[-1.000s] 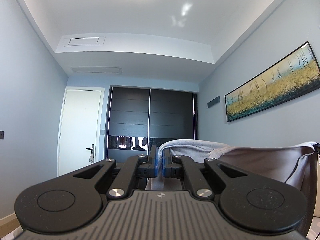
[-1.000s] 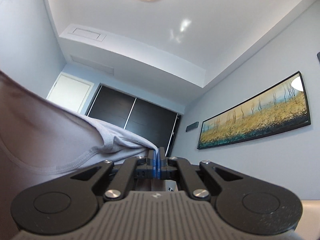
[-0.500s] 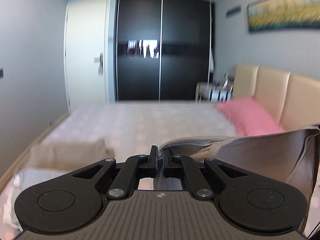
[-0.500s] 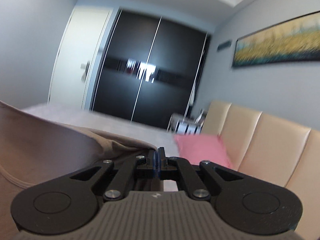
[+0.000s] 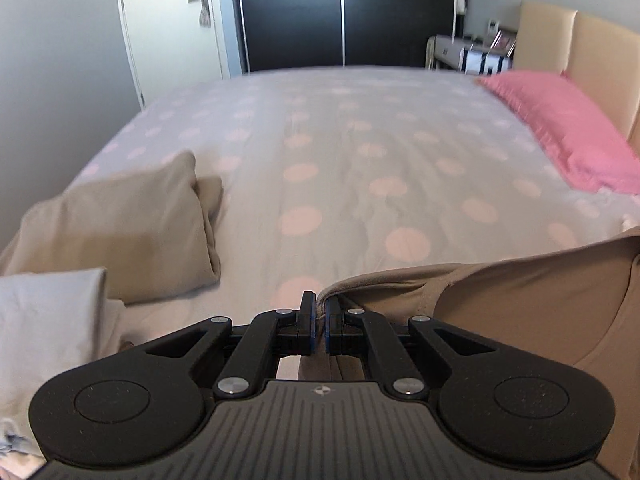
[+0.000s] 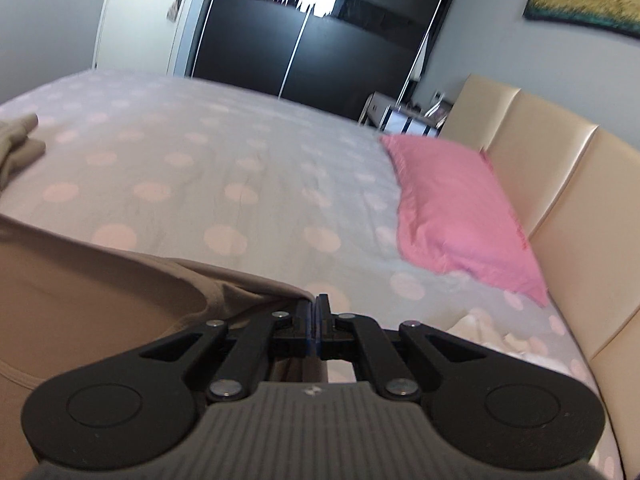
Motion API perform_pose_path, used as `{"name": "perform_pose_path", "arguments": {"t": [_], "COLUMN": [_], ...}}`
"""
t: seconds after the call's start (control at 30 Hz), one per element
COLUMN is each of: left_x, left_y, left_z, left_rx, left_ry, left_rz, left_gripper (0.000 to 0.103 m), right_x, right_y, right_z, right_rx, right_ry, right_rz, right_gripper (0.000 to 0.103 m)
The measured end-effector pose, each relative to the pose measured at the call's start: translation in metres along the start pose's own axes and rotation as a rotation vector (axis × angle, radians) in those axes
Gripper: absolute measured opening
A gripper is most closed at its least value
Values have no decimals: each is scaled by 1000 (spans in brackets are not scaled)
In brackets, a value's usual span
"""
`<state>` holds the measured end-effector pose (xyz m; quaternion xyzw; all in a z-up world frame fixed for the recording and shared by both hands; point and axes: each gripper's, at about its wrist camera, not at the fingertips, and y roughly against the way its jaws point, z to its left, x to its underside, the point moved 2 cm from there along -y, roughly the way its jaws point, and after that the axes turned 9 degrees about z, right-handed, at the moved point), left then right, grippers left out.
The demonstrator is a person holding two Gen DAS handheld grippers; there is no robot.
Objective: Fold clothes
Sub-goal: 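Lift the brown shirt high with both tools to shake it out, then lower the brown shirt onto the bed and open both tools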
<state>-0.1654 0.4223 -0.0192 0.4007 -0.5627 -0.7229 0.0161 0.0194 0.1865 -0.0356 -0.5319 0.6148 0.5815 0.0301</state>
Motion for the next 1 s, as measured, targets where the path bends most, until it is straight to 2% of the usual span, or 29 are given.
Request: {"name": "perform_pose_path", "arguments": {"t": [0.23, 0.43, 0.53, 0.63, 0.67, 0.9, 0.93, 1.0], "left_x": [5, 15, 17, 13, 13, 7, 7, 5], "left_y": [-94, -144, -152, -149, -147, -120, -116, -110], "left_z": [-1, 0, 1, 10, 14, 1, -2, -9], "left_rx": [13, 58, 86, 135, 151, 263, 281, 313], "left_ry": [31, 40, 21, 42, 47, -19, -28, -46], "left_rz": [190, 288, 284, 268, 260, 225, 223, 219], "left_gripper": [2, 3, 5, 14, 15, 16, 16, 16], "right_x": [15, 29, 36, 37, 36, 29, 28, 27], "right_y": [-96, -139, -149, -145, -142, -116, -113, -110], "right_z": [28, 41, 44, 41, 38, 13, 11, 14], "right_rx": [-41, -82, -109, -120, -125, -220, -242, -288], "right_ry": [13, 45, 65, 74, 72, -16, -36, -55], "right_rz": [159, 236, 266, 261, 256, 228, 229, 233], "right_gripper": [2, 2, 6, 21, 22, 21, 15, 12]}}
